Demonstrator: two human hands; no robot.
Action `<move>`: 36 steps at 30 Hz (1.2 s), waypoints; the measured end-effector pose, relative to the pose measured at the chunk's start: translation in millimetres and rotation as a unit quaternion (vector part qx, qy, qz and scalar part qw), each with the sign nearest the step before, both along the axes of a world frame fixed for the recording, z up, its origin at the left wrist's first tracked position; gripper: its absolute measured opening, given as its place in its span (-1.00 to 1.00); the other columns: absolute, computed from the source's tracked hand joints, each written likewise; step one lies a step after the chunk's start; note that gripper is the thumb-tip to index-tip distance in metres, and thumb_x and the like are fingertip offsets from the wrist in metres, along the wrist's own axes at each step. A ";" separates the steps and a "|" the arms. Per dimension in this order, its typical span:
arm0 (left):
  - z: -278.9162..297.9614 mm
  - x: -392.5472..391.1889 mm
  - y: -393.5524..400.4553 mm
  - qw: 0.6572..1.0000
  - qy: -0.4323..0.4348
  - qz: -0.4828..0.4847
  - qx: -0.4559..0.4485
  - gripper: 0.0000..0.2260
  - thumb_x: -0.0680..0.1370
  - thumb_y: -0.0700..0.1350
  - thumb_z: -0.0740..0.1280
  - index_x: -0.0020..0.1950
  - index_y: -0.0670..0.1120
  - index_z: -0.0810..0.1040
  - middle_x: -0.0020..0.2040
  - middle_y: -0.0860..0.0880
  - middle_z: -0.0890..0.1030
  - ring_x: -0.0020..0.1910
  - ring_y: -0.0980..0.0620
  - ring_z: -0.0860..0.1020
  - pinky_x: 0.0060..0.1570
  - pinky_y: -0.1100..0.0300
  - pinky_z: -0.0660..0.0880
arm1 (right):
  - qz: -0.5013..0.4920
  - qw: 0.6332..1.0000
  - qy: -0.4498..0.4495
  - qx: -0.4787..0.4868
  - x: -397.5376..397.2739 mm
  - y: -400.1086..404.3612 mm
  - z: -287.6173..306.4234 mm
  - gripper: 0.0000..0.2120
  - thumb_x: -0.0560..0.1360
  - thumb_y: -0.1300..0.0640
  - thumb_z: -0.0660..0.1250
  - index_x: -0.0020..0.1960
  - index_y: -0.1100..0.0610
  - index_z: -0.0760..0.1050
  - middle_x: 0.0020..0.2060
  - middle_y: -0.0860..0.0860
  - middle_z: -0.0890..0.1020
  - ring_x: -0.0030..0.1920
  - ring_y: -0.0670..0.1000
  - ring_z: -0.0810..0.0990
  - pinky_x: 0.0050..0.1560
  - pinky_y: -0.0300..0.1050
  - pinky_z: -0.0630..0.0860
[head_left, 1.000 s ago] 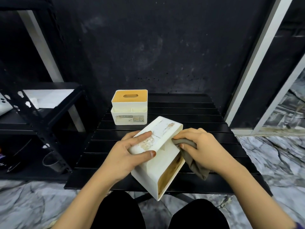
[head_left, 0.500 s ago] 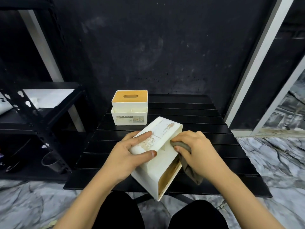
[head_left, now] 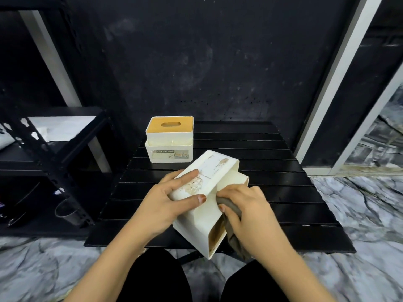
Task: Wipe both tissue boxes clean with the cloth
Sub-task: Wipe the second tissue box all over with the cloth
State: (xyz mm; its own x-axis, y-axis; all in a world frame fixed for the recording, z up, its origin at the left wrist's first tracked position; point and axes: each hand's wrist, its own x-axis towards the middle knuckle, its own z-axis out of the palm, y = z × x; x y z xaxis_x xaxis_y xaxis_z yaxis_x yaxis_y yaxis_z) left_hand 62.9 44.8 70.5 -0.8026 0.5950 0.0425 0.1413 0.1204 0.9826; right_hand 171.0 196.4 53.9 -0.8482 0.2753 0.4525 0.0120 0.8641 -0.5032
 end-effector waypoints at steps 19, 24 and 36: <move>0.1 6.4 0.8 0.998 0.046 0.023 -0.020 -0.58 0.32 -0.10 0.51 0.14 0.14 0.57 0.21 0.22 0.45 0.09 0.47 0.42 0.00 0.63 0.32 | 0.075 0.997 -0.005 -0.033 9.9 1.6 0.5 -0.82 0.43 0.08 0.30 0.01 -0.04 0.59 -0.02 -0.18 0.58 -0.03 -0.12 0.40 0.07 -0.52 0.21; 2.8 6.4 1.6 0.999 0.027 0.020 -0.016 -0.50 0.18 0.06 0.48 0.11 0.15 0.58 0.21 0.21 0.45 0.15 0.37 0.42 0.03 0.58 0.35 | 0.029 0.998 -0.055 -0.020 -15.0 38.0 10.5 -0.80 0.48 0.17 0.33 0.05 -0.03 0.58 0.01 -0.15 0.55 0.01 0.00 0.41 0.05 -0.34 0.29; 2.3 4.5 3.1 1.000 0.021 0.021 -0.003 -0.48 0.16 0.04 0.48 0.12 0.12 0.59 0.20 0.21 0.45 0.05 0.49 0.43 -0.02 0.61 0.35 | -0.006 0.987 -0.142 0.071 -39.4 54.9 29.9 -0.74 0.55 0.08 0.19 0.22 -0.06 0.47 0.17 -0.13 0.49 0.03 -0.09 0.28 0.09 -0.15 0.39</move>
State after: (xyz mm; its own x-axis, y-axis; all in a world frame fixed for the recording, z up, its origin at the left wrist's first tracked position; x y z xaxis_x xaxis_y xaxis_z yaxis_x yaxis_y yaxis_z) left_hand 67.4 47.9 72.8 -0.8247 0.5609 0.0729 0.1768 0.1332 0.9752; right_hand 131.6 251.3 83.9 -0.9435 0.2369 0.2318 0.1457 0.9246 -0.3519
